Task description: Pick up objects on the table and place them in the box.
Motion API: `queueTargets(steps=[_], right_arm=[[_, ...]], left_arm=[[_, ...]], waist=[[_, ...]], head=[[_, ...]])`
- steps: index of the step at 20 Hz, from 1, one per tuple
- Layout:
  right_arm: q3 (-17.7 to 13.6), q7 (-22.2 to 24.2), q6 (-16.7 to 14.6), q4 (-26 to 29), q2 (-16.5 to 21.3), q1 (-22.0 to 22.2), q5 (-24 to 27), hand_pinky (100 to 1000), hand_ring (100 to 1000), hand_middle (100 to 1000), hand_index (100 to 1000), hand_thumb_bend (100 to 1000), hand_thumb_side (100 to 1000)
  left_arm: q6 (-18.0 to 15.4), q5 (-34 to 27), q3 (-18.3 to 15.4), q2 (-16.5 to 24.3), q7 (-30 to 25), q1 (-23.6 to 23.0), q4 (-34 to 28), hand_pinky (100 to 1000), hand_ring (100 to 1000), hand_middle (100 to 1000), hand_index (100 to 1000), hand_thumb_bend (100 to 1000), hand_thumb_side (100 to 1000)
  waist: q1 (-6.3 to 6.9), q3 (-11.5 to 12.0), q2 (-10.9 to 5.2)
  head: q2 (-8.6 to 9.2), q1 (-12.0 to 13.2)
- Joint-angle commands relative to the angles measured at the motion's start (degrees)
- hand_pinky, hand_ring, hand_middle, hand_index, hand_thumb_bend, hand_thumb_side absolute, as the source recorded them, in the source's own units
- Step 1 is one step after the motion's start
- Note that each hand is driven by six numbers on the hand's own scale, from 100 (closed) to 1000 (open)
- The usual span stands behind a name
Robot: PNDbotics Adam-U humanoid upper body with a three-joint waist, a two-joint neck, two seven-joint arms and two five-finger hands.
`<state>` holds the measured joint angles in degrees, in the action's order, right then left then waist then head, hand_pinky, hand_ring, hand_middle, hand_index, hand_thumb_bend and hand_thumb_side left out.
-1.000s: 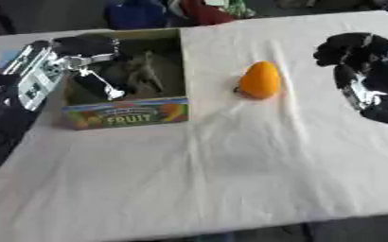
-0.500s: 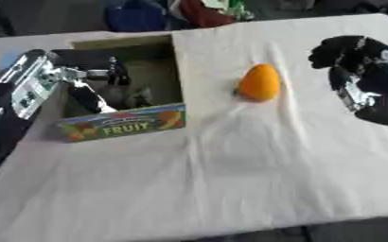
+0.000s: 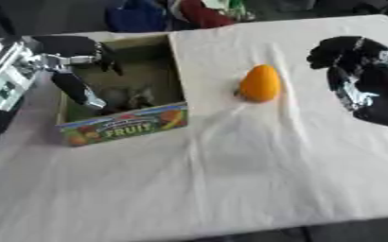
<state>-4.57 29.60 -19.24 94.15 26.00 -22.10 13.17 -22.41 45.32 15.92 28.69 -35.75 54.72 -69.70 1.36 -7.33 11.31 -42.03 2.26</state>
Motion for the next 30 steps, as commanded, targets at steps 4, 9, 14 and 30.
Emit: queueTargets(steps=[4, 9, 14, 30], right_arm=[[-0.7, -0.1, 0.0, 0.2, 1.7, -0.3, -0.2, 769, 775, 721, 822, 100, 348], [-0.8, -0.1, 0.1, 0.2, 1.9, -0.1, -0.2, 769, 776, 721, 822, 100, 351], [-0.8, -0.1, 0.0, 0.2, 2.0, -0.1, -0.2, 769, 775, 720, 822, 100, 355], [-1.0, 0.1, -0.1, 0.1, 1.7, 0.2, -0.4, 769, 776, 719, 823, 100, 380]], left_arm=[[5.0, -4.6, -4.8, 7.9, 2.4, 1.1, -8.6, 684, 630, 634, 770, 552, 564], [8.6, -0.6, -7.3, 10.3, 6.6, 0.2, -4.6, 677, 624, 631, 768, 524, 501], [9.0, 4.1, -8.2, 10.6, 11.0, 0.2, 2.9, 698, 672, 688, 785, 532, 474], [10.8, 13.1, -12.8, 10.4, 18.9, 0.5, 18.1, 736, 736, 751, 816, 570, 465]], waist=[[0.25, 0.5, -1.22], [0.53, 0.6, -1.36], [0.51, 0.4, -1.29], [0.36, -0.3, -0.67]], head=[[0.59, -0.1], [0.62, 0.5], [0.7, 0.6], [0.62, 0.1]])
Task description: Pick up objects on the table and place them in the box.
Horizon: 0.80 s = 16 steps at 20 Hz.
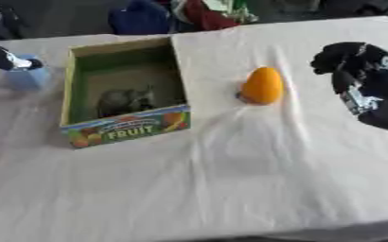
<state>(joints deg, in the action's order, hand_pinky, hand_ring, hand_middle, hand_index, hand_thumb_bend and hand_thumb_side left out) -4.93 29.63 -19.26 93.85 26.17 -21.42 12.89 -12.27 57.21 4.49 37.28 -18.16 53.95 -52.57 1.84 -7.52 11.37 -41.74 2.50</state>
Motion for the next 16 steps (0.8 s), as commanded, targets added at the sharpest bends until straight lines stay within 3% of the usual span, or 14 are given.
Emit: queueTargets(steps=[1, 9, 16], right_arm=[[-0.6, 0.1, -0.1, 0.4, 1.5, -0.5, -0.1, 769, 776, 719, 823, 100, 383], [-0.8, 0.2, -0.2, 0.5, 1.2, -0.5, -0.4, 769, 776, 718, 823, 100, 408], [-1.2, 0.0, -0.4, 0.7, 0.9, -0.5, -1.2, 769, 776, 717, 823, 100, 434]], left_arm=[[0.9, 1.6, -1.6, 1.8, 1.7, 1.3, 1.5, 735, 733, 747, 816, 566, 460], [1.2, 2.0, -2.6, 3.0, 4.2, 1.1, 3.5, 733, 724, 727, 806, 531, 418], [1.0, 0.9, -3.2, 5.6, 2.5, 0.8, 3.1, 738, 726, 715, 798, 471, 345]], waist=[[-0.12, -0.2, -0.69], [-0.02, -0.9, 0.37], [0.18, -2.1, 2.29]], head=[[0.34, -0.2], [0.74, -0.1], [0.92, -0.1]])
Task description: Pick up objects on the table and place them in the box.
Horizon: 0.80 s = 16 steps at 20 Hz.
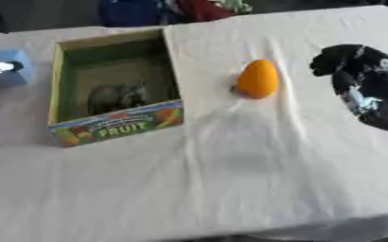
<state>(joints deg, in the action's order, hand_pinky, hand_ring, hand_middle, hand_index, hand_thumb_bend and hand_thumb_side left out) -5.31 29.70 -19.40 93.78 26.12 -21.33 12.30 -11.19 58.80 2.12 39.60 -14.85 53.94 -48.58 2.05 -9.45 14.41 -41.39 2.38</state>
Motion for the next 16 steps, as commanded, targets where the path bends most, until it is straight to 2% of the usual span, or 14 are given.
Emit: queueTargets(steps=[1, 8, 16], right_arm=[[-0.8, -0.2, -0.3, 0.7, 1.0, -0.6, -0.7, 769, 776, 717, 823, 100, 435], [-0.9, -0.3, -0.5, 0.7, 0.8, -0.9, -1.2, 769, 777, 717, 823, 100, 452], [-0.8, -0.1, -0.8, 0.8, 0.6, -1.4, -1.3, 769, 777, 716, 823, 100, 451]], left_arm=[[-0.3, -0.9, -1.0, 3.7, -1.5, 0.8, -0.9, 739, 725, 713, 797, 468, 339], [-0.6, -1.0, -1.5, 5.6, -4.5, 0.8, -1.1, 740, 720, 699, 788, 433, 282], [0.2, 2.2, -2.0, 5.7, -3.8, 0.1, 0.2, 746, 735, 720, 793, 430, 262]], waist=[[-0.01, -0.3, -0.52], [0.15, -1.2, 0.63], [-0.05, -2.2, 1.66]], head=[[0.57, 0.0], [0.97, 0.1], [1.63, 0.4]])
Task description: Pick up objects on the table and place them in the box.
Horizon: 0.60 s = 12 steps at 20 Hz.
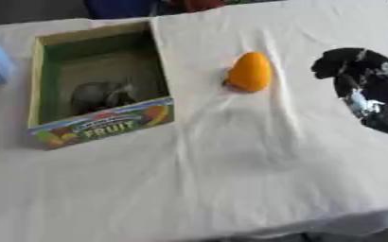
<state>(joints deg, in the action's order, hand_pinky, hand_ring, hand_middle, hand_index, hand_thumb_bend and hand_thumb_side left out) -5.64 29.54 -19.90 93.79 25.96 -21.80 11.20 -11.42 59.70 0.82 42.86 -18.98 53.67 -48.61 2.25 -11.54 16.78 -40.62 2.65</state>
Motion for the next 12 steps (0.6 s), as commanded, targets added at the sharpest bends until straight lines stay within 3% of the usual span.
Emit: queueTargets(steps=[1, 7, 10, 12], right_arm=[[-0.4, 0.1, -0.4, 0.7, 0.8, -0.9, -0.3, 769, 777, 716, 823, 100, 455], [-0.4, 0.3, -0.4, 0.7, 0.5, -1.1, -0.4, 769, 777, 716, 823, 100, 458], [-0.4, 0.4, -0.3, 0.6, 0.4, -1.1, -0.4, 769, 777, 715, 823, 100, 458], [-0.4, 0.4, -0.3, 0.6, 0.4, -1.1, -0.4, 769, 777, 716, 823, 100, 458]], left_arm=[[0.6, 1.6, -0.8, 2.4, 0.3, 0.4, 0.5, 748, 738, 727, 796, 432, 270], [0.8, 1.9, -1.1, 2.2, -3.7, 0.1, 2.3, 762, 755, 762, 821, 450, 325], [1.1, 1.6, -1.3, 2.1, -4.5, -0.2, 2.5, 736, 719, 746, 819, 437, 325], [1.4, 1.7, -1.4, 2.2, -4.2, -0.4, 2.6, 678, 636, 696, 795, 414, 296]], waist=[[-0.25, -0.2, -0.59], [-0.22, -0.3, -0.12], [-0.24, -0.1, -0.04], [-0.29, 0.0, -0.02]], head=[[0.91, 0.2], [1.05, 0.1], [1.17, -0.1], [1.21, -0.1]])
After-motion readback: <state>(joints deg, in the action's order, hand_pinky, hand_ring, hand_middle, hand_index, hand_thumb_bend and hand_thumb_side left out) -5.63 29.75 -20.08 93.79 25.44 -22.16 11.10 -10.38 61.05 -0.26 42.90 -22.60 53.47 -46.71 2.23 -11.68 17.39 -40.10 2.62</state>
